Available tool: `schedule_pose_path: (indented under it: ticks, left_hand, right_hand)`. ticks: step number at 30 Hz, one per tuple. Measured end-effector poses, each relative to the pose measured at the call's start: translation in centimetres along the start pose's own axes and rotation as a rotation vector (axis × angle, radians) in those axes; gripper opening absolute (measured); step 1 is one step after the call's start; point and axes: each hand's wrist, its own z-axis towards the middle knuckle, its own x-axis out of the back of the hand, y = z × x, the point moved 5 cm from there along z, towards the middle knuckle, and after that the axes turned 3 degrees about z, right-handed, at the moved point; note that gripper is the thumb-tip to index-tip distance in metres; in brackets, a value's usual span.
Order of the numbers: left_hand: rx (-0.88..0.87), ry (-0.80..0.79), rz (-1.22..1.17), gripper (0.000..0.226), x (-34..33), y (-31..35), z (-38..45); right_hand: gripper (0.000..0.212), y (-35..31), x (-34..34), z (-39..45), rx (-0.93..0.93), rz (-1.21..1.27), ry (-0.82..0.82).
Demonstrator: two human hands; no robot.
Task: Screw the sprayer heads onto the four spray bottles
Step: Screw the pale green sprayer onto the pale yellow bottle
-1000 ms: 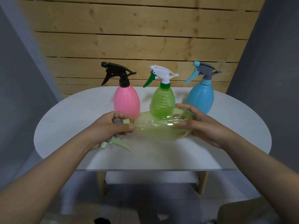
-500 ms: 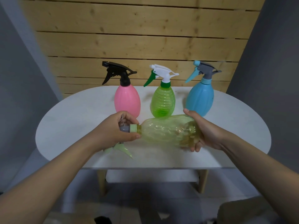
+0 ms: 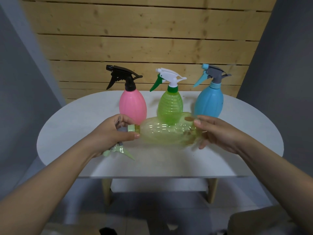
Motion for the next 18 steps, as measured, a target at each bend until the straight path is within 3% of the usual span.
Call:
schedule_pose_path:
  ticks: [3,5,11,16,18]
  left_hand:
    - [-0.042,-0.02,0.073,0.032,-0.2,0.3,-0.2]
    - [-0.035,-0.028,0.122,0.033,-0.2,0.2,-0.2]
    - [0.058,-0.016,0.01,0.042,0.7,-0.8,0.3]
    - [0.006,-0.028,0.057,0.033,0.4,-0.3,0.1]
    - [-0.033,-0.036,0.055,0.032,-0.1,-0.1,0.1]
  right_hand:
    - [0.088,0.9,0.1,0.2,-0.132,-0.151,0.072]
    - [0.095,1.5,-0.1,0.1,-0.195,-0.184,0.051]
    - [0.07,0.9,-1.2,0.0,-0.04,0.091,-0.077]
    - [0.053,0.3,-0.7,0.0,-0.015,-0.102,0.017]
    - [0.065,0.9,-0.6,0.1,-0.091,-0.168,0.044]
